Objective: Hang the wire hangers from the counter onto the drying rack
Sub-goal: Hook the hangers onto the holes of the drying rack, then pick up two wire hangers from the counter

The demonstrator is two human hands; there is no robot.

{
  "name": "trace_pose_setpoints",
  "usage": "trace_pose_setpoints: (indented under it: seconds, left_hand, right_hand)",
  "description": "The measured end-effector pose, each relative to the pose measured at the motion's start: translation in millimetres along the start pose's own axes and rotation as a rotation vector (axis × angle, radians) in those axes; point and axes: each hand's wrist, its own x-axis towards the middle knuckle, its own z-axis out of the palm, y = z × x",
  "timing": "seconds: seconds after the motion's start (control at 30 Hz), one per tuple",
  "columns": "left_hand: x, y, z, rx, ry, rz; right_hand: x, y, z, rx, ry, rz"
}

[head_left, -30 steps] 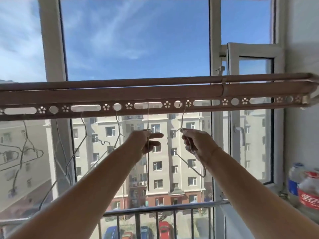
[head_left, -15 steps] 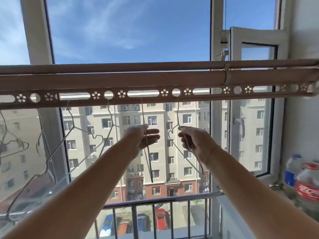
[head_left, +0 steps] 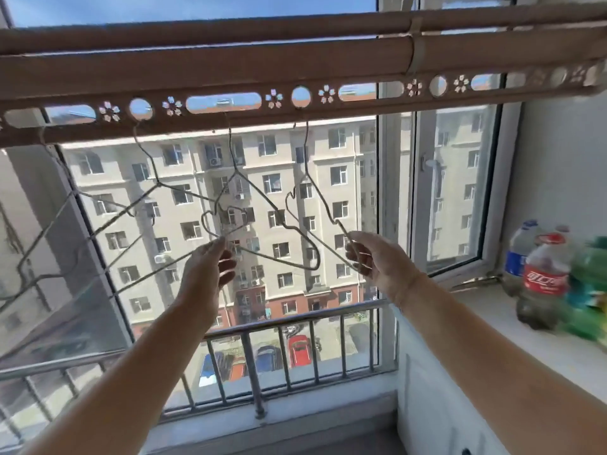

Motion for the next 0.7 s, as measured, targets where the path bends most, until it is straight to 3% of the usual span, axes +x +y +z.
trace_pose_setpoints:
  seconds: [0.13,0.43,0.7]
  left_hand:
    - [-25,-55,6,0.089,-0.049,-0.11]
    - [-91,-176,75,0.264,-0.498,-0.407]
    - [-159,-233,170,0.322,-0.798,-0.537]
  right_hand:
    - [-18,37,-35,-0.088,0.047,0.023]
    - [-82,115,-149,-0.088,0.261,0.168]
    - [-160,148,-259,-0.089,0.51,0.262]
